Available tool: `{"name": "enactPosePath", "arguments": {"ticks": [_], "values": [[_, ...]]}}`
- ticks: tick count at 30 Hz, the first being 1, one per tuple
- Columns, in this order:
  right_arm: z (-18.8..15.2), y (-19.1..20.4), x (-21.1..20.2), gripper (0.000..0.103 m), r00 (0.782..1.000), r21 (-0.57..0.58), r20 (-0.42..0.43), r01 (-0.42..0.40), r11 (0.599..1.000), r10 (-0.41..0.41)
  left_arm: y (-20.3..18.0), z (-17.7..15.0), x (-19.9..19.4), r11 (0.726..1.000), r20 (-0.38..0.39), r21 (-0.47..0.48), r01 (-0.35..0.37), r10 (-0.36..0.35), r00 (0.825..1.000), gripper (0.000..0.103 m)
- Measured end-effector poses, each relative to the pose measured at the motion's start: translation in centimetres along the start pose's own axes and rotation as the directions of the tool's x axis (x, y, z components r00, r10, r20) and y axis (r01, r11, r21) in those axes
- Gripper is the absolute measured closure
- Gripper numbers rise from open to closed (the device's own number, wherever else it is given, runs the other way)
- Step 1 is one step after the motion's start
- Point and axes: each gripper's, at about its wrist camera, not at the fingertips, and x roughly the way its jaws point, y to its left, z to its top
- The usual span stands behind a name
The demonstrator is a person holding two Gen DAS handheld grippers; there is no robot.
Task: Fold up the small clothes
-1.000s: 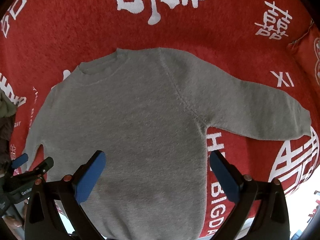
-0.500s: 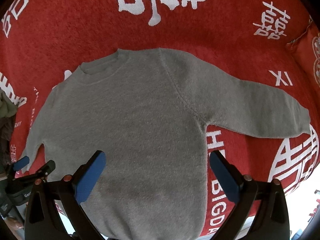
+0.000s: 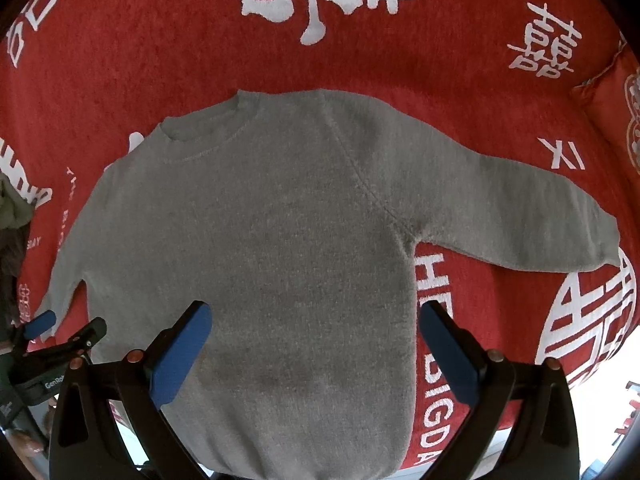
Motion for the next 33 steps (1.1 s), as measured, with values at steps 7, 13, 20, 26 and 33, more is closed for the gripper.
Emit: {"name": "enactPosePath", "arguments": {"ticks": [7,13,20,26,33], "values": [[-0.2,0.9,0.0,0.000,1.000,-0.013,-0.010,-0.005,1.000,0.005,0.8,0.0,0.2,1.000,0.000,-0.017,0.012,-0.012,1.000,0.000],[-0.3,1.9,0.3,0.000,0.999,-0.033,0.024,0.026,0.999,-0.025,1.4,0.0,0.6,0.999,-0.003,-0.026,0.025,-0.025,1.000,0.000],[0.2,3.3,0.2,0.000,0.999,-0.054,0.023,0.038,0.998,-0.037,1.8,0.1,0.8,0.998,-0.002,-0.037,0.050,-0.050,0.999,0.000],[0.5,4.8,-0.1,0.000,0.999,-0.079,0.028,0.032,0.996,-0.030,2.6,0.1,0.9,0.995,0.003,-0.062,0.078,-0.078,0.997,0.000],[0.7,6.8,-0.1,0.000,1.000,-0.097,0.004,0.028,0.995,-0.028,3.7,0.0,1.2,0.987,0.011,-0.091,0.135,-0.135,0.991,0.000]]}}
